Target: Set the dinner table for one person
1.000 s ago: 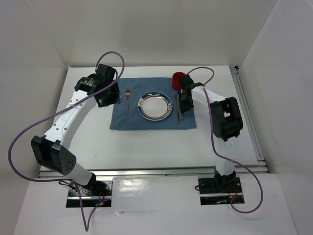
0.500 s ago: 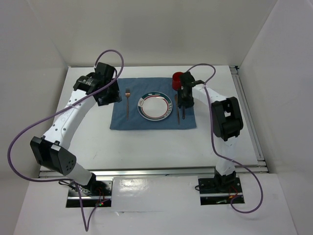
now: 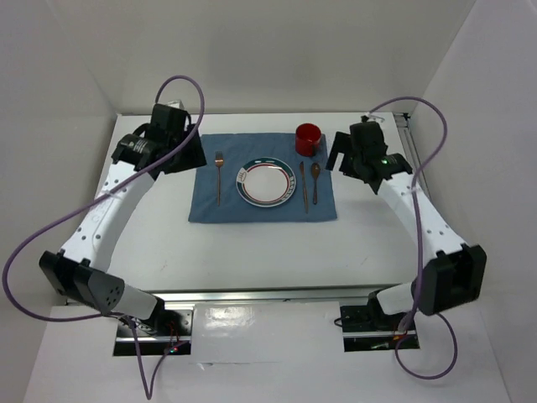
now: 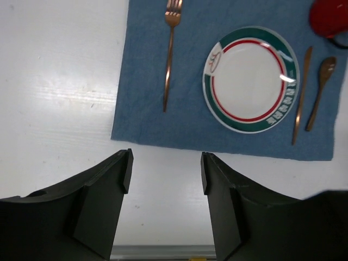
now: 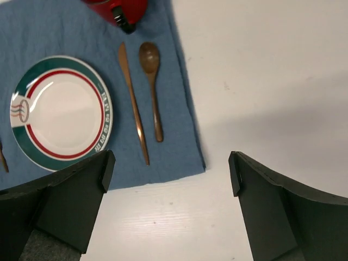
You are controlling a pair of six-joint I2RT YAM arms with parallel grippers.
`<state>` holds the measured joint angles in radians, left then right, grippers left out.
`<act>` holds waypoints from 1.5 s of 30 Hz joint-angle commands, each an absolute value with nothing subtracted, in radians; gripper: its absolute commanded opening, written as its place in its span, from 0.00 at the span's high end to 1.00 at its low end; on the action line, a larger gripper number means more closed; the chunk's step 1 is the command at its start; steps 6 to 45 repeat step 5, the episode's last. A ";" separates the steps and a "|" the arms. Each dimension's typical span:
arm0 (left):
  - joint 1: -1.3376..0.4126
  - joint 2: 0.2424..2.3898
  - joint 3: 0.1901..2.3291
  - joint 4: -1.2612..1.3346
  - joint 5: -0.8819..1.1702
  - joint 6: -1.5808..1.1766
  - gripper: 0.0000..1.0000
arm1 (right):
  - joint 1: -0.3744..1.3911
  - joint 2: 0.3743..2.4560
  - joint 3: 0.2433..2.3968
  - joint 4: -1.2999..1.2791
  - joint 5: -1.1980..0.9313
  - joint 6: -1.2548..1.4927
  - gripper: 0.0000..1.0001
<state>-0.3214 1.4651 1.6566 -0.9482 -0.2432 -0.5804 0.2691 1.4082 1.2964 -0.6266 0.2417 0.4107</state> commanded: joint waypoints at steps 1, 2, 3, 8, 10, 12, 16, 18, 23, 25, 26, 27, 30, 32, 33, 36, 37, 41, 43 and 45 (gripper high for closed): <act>-0.324 1.352 1.591 -0.804 -0.209 -0.545 0.30 | 0.249 1.327 1.218 -0.646 0.320 0.471 0.00; -0.324 1.321 1.577 -0.781 -0.189 -0.535 0.28 | 0.249 1.309 1.209 -0.646 0.321 0.471 0.00; -0.324 1.307 1.565 -0.761 -0.178 -0.535 0.24 | 0.249 1.290 1.198 -0.656 0.333 0.482 0.00; -0.324 1.284 1.529 -0.706 -0.158 -0.535 0.18 | 0.238 1.235 1.157 -0.643 0.344 0.470 0.00; -0.324 1.284 1.529 -0.706 -0.158 -0.535 0.18 | 0.238 1.235 1.157 -0.643 0.344 0.470 0.00; -0.324 1.284 1.529 -0.706 -0.158 -0.535 0.18 | 0.238 1.235 1.157 -0.643 0.344 0.470 0.00; -0.324 1.284 1.529 -0.706 -0.158 -0.535 0.18 | 0.238 1.235 1.157 -0.643 0.344 0.470 0.00; -0.324 1.284 1.529 -0.706 -0.158 -0.535 0.18 | 0.238 1.235 1.157 -0.643 0.344 0.470 0.00; -0.324 1.284 1.529 -0.706 -0.158 -0.535 0.18 | 0.238 1.235 1.157 -0.643 0.344 0.470 0.00; -0.324 1.284 1.529 -0.706 -0.158 -0.535 0.18 | 0.238 1.235 1.157 -0.643 0.344 0.470 0.00; -0.324 1.284 1.529 -0.706 -0.158 -0.535 0.18 | 0.238 1.235 1.157 -0.643 0.344 0.470 0.00; -0.324 1.284 1.529 -0.706 -0.158 -0.535 0.18 | 0.238 1.235 1.157 -0.643 0.344 0.470 0.00; -0.324 1.284 1.529 -0.706 -0.158 -0.535 0.18 | 0.238 1.235 1.157 -0.643 0.344 0.470 0.00; -0.324 1.284 1.529 -0.706 -0.158 -0.535 0.18 | 0.238 1.235 1.157 -0.643 0.344 0.470 0.00; -0.324 1.284 1.529 -0.706 -0.158 -0.535 0.18 | 0.238 1.235 1.157 -0.643 0.344 0.470 0.00; -0.324 1.284 1.529 -0.706 -0.158 -0.535 0.18 | 0.238 1.235 1.157 -0.643 0.344 0.470 0.00; -0.324 1.284 1.529 -0.706 -0.158 -0.535 0.18 | 0.238 1.235 1.157 -0.643 0.344 0.470 0.00; -0.324 1.284 1.529 -0.706 -0.158 -0.535 0.18 | 0.238 1.235 1.157 -0.643 0.344 0.470 0.00; -0.324 1.284 1.529 -0.706 -0.158 -0.535 0.18 | 0.238 1.235 1.157 -0.643 0.344 0.470 0.00; -0.324 1.284 1.529 -0.706 -0.158 -0.535 0.18 | 0.238 1.235 1.157 -0.643 0.344 0.470 0.00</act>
